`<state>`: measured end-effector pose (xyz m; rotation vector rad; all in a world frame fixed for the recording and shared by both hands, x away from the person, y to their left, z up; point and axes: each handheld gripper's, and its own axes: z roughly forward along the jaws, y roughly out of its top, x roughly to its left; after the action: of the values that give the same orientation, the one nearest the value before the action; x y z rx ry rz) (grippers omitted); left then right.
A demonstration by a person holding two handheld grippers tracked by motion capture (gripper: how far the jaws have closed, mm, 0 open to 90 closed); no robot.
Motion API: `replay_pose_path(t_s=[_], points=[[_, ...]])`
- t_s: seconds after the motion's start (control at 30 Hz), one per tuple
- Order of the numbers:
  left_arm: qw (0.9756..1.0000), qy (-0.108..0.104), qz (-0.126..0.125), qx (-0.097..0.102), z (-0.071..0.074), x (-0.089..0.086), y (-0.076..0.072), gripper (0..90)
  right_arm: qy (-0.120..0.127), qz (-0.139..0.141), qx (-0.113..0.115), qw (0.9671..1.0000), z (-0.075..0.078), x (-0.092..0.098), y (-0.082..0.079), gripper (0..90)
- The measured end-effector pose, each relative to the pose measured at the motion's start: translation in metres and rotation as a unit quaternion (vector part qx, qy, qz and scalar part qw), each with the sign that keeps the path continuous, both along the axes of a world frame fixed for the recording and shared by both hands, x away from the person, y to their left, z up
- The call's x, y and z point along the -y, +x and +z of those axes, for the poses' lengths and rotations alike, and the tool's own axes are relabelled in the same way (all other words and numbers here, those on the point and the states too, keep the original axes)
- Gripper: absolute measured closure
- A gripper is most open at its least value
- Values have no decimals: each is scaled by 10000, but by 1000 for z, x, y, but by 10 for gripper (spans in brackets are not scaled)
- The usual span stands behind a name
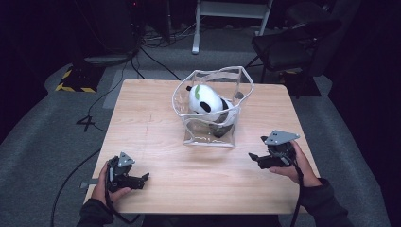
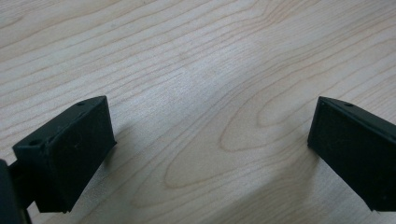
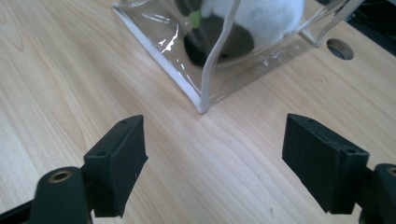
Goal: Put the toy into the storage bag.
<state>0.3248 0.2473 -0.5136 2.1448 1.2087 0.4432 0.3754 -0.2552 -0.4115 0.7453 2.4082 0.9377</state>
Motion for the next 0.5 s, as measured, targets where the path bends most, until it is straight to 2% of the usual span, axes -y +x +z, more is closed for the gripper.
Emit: replay_pose_path(t_s=[0.3, 0.5], points=[[10000, 1, -1, 0, 0, 0, 0, 5, -203, -21, -11, 9998, -14, 3, -7, 218], [10000, -11, 9, 3, 0, 0, 0, 5, -275, -68, -116, 9995, -28, 9, -9, 217]])
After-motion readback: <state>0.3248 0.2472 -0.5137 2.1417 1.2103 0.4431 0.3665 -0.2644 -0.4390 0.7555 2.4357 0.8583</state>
